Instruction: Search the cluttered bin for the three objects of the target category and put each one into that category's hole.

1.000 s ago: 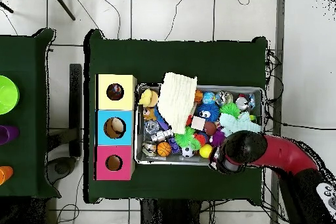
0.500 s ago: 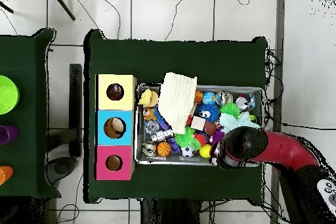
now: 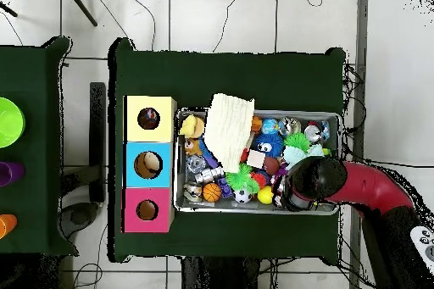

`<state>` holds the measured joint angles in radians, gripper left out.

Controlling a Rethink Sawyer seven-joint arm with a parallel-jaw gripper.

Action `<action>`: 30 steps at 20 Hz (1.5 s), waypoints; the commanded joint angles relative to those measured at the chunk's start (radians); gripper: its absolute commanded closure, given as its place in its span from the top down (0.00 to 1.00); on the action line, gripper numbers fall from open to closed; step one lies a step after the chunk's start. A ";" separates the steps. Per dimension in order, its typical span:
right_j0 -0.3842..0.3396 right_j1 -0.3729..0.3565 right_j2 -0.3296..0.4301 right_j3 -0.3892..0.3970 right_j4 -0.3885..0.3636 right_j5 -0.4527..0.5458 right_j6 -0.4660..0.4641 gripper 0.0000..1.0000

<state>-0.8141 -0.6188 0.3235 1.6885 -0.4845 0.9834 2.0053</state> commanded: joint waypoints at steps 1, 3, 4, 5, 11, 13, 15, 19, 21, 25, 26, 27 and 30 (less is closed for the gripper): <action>0.000 -0.035 0.084 -0.036 -0.030 -0.060 -0.165 0.00; 0.000 -0.051 0.078 -0.026 -0.028 -0.065 -0.153 0.00; 0.000 -0.061 0.076 -0.018 -0.026 -0.069 -0.147 0.00; -0.001 -0.074 0.073 -0.006 -0.023 -0.075 -0.137 0.00; 0.011 -0.144 0.060 0.030 0.008 -0.053 -0.096 0.00; 0.017 -0.168 0.061 0.032 0.022 -0.037 -0.089 0.00; 0.021 -0.184 0.061 0.030 0.034 -0.027 -0.082 0.00; 0.030 -0.192 0.055 0.018 0.049 -0.029 -0.057 0.00; 0.038 -0.190 0.045 0.008 0.053 -0.031 -0.038 0.00; 0.062 -0.186 0.025 -0.008 0.050 -0.038 -0.002 0.00; 0.068 -0.185 0.020 -0.010 0.050 -0.040 0.005 0.00; 0.072 -0.184 0.016 -0.008 0.048 -0.047 0.010 0.00; 0.088 -0.175 0.003 -0.007 0.049 -0.068 0.039 0.00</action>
<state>-0.7475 -0.7975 0.3218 1.6908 -0.4445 0.9836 2.0053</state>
